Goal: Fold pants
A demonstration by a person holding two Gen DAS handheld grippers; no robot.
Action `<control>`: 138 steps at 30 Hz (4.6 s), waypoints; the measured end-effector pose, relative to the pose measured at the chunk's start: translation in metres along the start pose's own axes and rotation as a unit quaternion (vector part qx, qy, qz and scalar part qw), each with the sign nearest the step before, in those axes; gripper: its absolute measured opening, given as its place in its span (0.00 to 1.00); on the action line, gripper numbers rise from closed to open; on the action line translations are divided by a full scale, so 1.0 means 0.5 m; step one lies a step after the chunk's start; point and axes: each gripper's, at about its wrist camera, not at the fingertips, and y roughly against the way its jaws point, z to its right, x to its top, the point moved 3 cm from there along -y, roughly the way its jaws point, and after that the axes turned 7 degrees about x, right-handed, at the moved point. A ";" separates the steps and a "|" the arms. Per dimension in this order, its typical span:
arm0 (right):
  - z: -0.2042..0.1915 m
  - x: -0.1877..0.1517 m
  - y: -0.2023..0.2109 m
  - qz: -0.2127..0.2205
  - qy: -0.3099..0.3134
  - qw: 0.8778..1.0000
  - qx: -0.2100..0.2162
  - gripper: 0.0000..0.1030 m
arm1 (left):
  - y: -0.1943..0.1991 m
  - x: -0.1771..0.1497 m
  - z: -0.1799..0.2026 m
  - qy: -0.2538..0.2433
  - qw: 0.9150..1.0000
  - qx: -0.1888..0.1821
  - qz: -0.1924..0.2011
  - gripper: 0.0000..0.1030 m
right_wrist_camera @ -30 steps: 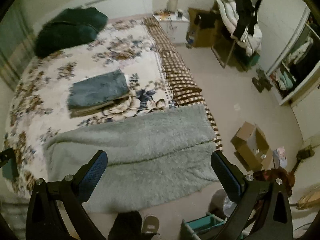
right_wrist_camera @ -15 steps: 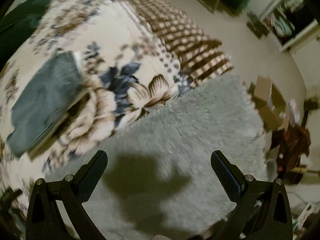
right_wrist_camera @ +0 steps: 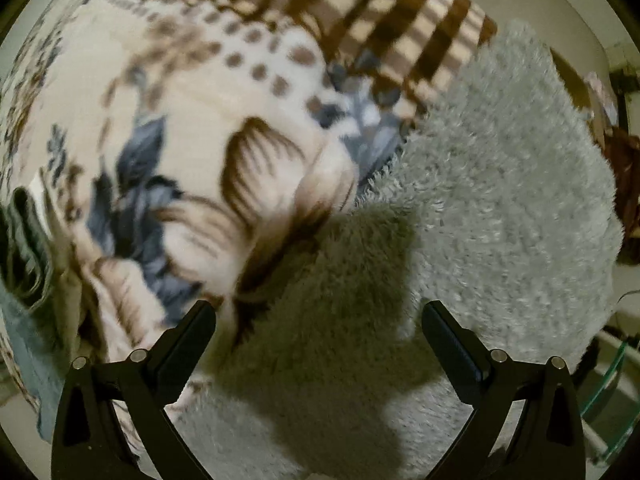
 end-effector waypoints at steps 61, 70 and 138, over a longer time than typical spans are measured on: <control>0.949 -0.151 0.144 0.072 -0.098 0.991 0.057 0.22 | -0.082 -0.493 -0.437 -0.037 0.987 -0.050 0.148 0.93; 0.946 -0.207 0.119 0.057 -0.107 0.980 0.159 0.38 | -0.078 -0.478 -0.463 -0.024 0.988 -0.059 0.144 0.93; -0.391 -1.403 -0.147 -0.114 0.772 0.625 -0.037 0.06 | -0.205 -0.280 -0.782 0.073 0.951 -0.233 0.189 0.01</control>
